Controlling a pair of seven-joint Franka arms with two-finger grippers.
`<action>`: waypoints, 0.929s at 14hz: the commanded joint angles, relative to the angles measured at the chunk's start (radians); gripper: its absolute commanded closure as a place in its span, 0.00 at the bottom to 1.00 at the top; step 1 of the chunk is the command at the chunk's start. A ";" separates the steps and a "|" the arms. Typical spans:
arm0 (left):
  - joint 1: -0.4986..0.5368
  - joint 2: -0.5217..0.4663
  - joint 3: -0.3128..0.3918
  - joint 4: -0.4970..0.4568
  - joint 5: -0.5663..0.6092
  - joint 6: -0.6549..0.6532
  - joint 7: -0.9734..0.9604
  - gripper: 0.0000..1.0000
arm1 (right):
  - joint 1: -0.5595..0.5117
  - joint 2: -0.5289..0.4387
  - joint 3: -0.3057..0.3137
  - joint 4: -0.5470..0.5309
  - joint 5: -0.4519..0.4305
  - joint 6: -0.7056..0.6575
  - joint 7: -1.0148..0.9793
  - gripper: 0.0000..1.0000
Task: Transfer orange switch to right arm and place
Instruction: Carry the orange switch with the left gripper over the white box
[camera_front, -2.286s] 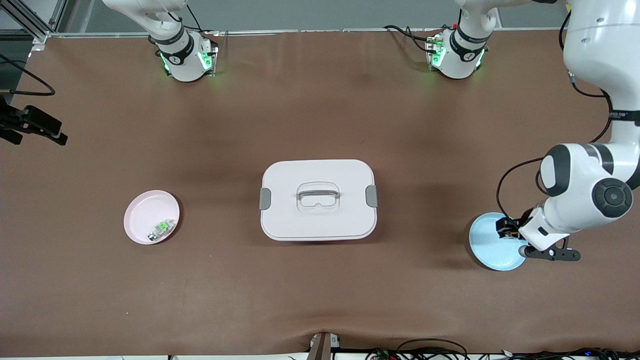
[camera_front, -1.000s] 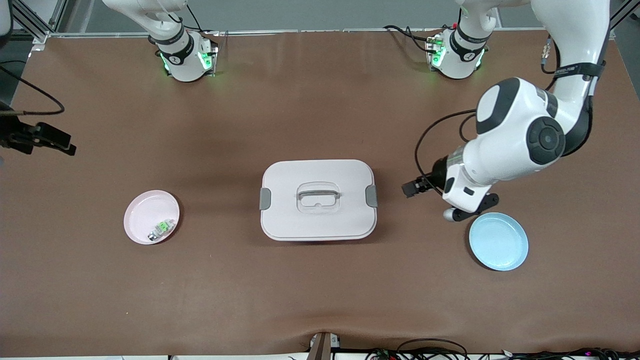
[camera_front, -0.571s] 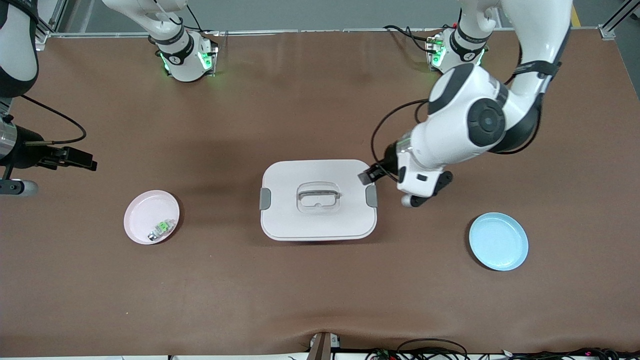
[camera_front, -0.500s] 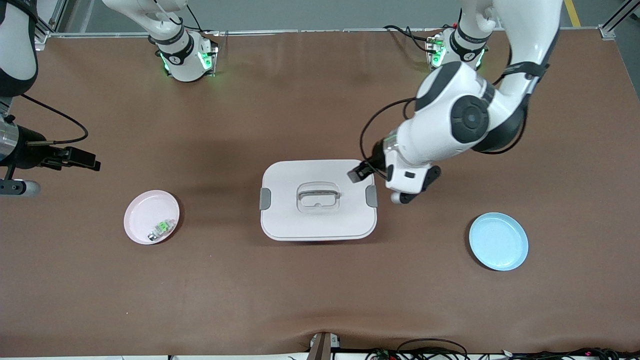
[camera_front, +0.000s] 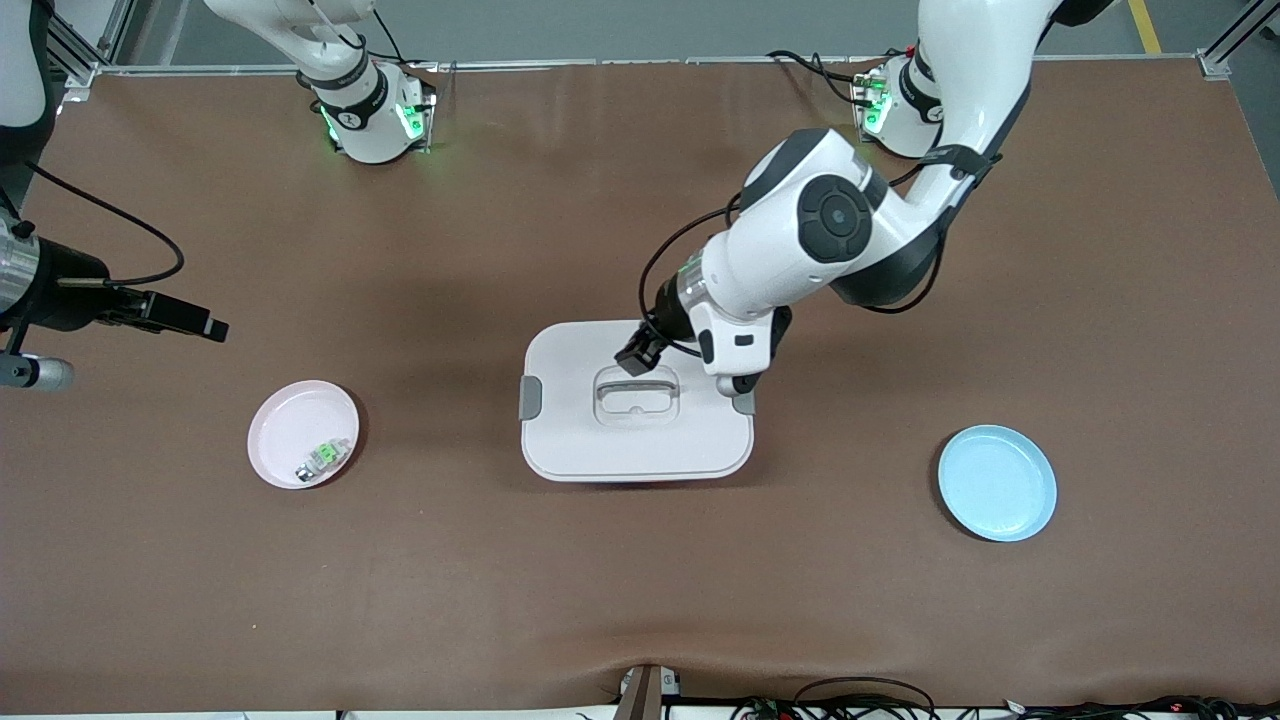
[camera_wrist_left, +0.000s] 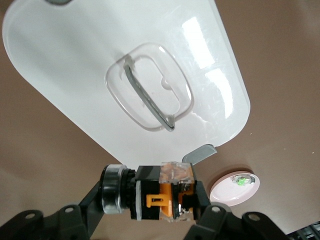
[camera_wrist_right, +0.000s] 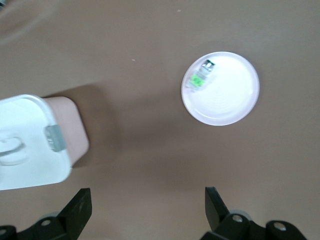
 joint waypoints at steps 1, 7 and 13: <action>-0.025 0.013 -0.002 0.037 -0.053 0.013 -0.071 1.00 | 0.012 -0.091 -0.001 -0.136 0.087 0.111 0.064 0.00; -0.094 0.025 -0.002 0.037 -0.108 0.055 -0.175 1.00 | 0.067 -0.305 0.001 -0.481 0.237 0.363 0.076 0.00; -0.094 0.013 -0.004 0.035 -0.150 0.014 -0.200 1.00 | 0.180 -0.424 0.007 -0.650 0.291 0.539 0.142 0.00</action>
